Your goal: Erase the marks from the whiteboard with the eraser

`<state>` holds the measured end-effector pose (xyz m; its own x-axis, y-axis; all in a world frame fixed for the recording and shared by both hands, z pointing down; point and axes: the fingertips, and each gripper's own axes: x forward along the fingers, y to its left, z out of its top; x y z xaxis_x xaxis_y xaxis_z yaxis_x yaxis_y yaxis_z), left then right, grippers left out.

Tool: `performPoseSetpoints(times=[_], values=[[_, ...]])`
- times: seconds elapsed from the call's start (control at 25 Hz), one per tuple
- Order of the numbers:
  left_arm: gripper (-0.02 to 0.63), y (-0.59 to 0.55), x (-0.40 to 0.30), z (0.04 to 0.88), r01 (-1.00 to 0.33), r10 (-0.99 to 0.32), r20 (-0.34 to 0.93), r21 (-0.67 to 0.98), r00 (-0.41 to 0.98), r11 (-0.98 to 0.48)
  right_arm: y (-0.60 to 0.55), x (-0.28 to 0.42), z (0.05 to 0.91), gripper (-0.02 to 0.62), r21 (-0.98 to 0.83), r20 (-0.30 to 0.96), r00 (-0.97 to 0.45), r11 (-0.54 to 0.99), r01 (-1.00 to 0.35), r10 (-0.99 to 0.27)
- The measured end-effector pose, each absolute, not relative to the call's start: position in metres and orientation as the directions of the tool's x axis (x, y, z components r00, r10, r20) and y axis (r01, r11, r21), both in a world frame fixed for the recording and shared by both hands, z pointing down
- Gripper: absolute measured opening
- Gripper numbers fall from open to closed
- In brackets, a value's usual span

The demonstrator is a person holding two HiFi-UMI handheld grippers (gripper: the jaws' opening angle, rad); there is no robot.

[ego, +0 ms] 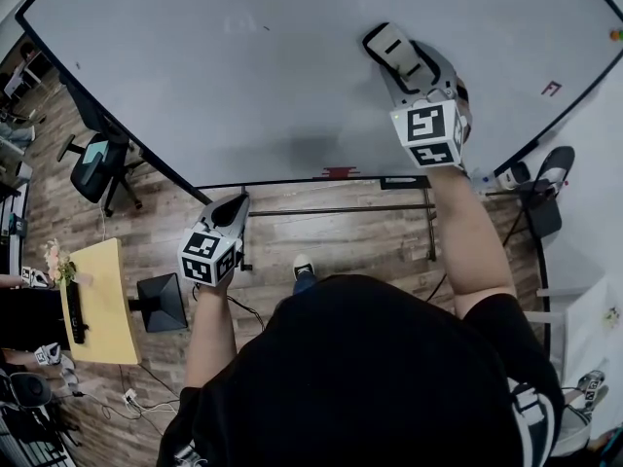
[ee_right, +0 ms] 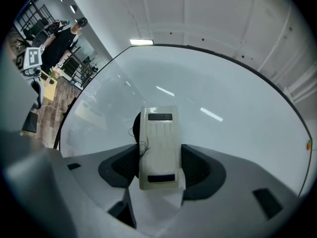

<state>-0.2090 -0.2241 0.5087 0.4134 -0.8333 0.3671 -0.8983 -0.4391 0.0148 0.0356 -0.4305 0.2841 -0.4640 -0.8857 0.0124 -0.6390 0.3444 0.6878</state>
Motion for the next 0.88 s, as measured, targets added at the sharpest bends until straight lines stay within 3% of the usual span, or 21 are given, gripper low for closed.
performPoseSetpoints(times=[0.88], values=[[0.014, -0.255, -0.182, 0.497, -0.838, -0.778, 0.389, -0.029, 0.493, -0.545, -0.455, 0.152, 0.276, 0.250, 0.391, -0.008, -0.369, 0.337, -0.856, -0.929]])
